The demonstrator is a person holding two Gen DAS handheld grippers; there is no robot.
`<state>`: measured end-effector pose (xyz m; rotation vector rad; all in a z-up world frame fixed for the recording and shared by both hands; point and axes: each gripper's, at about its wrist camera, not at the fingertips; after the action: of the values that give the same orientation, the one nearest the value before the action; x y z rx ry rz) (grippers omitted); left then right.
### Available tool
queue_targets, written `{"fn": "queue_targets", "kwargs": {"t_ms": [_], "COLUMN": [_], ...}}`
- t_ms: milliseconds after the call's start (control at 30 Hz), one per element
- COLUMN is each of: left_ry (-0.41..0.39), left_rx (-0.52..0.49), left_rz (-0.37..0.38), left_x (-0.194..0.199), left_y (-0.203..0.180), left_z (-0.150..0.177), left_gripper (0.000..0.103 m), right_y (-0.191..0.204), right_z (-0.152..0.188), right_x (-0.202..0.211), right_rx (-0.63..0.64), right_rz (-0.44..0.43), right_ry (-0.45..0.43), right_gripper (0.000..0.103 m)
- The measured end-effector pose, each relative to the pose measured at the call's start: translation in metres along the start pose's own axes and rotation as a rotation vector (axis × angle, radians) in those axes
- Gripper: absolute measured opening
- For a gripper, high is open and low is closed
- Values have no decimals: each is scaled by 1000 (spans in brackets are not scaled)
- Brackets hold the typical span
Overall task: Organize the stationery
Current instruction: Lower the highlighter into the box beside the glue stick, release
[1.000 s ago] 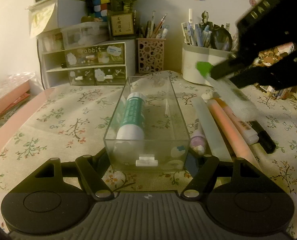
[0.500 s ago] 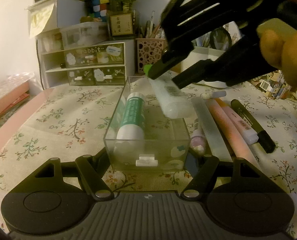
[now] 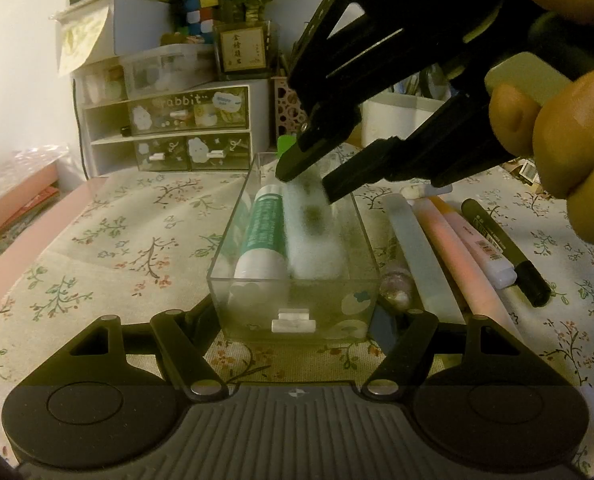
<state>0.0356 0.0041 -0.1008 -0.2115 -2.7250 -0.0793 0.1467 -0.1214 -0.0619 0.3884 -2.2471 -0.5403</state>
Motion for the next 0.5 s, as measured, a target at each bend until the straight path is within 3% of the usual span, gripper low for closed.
{"fn": "queue_targets", "kwargs": {"t_ms": [500], "left_ry": [-1], "left_rx": [0], "left_rz": [2], "left_x": [1], "left_y": [0], "left_z": [0], "left_gripper": [72], "right_y": [-3], "right_z": [3], "right_x": [16], "right_rx": [19], "right_rz": [-15], "right_ry": [-22], "right_gripper": [23]}}
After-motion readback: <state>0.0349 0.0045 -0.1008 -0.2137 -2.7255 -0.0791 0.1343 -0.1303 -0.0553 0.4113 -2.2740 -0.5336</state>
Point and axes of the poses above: each gripper's, at about its wrist camera, not at the fingertips, and x roughly against the way its jaws point, y to its left, z to its underside, and after that the axes turned 11 degrees about -y, right-handed
